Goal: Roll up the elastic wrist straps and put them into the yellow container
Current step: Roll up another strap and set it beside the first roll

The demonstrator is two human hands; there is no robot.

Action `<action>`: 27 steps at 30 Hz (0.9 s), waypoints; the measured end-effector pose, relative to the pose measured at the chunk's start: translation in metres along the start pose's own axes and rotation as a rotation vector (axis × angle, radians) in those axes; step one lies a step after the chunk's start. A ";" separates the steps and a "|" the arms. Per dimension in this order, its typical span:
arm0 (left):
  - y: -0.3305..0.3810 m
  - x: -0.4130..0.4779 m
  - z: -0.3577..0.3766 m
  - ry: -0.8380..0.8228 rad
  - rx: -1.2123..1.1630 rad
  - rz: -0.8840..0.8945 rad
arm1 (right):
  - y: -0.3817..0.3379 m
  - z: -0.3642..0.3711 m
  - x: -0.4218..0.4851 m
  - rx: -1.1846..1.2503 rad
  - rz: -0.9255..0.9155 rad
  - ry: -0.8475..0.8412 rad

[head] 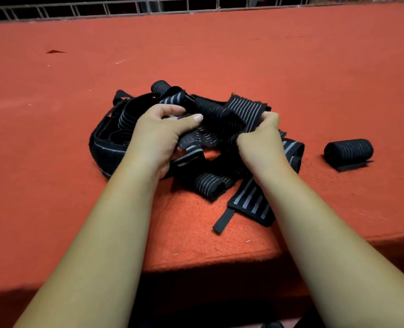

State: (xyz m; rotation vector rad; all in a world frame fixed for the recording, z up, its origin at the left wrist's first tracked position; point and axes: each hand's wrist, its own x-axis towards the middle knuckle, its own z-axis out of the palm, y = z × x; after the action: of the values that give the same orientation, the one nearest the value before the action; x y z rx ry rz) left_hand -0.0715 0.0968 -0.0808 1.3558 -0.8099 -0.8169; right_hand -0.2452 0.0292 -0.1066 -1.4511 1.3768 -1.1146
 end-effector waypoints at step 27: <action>-0.014 -0.010 -0.004 -0.112 0.752 0.018 | -0.009 0.003 -0.018 -0.066 -0.318 -0.082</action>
State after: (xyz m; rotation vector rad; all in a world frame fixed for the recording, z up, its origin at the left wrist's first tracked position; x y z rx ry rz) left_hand -0.0736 0.1065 -0.0953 1.9625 -1.2916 -0.5909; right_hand -0.2404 0.0474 -0.0998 -1.7890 1.1613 -1.1999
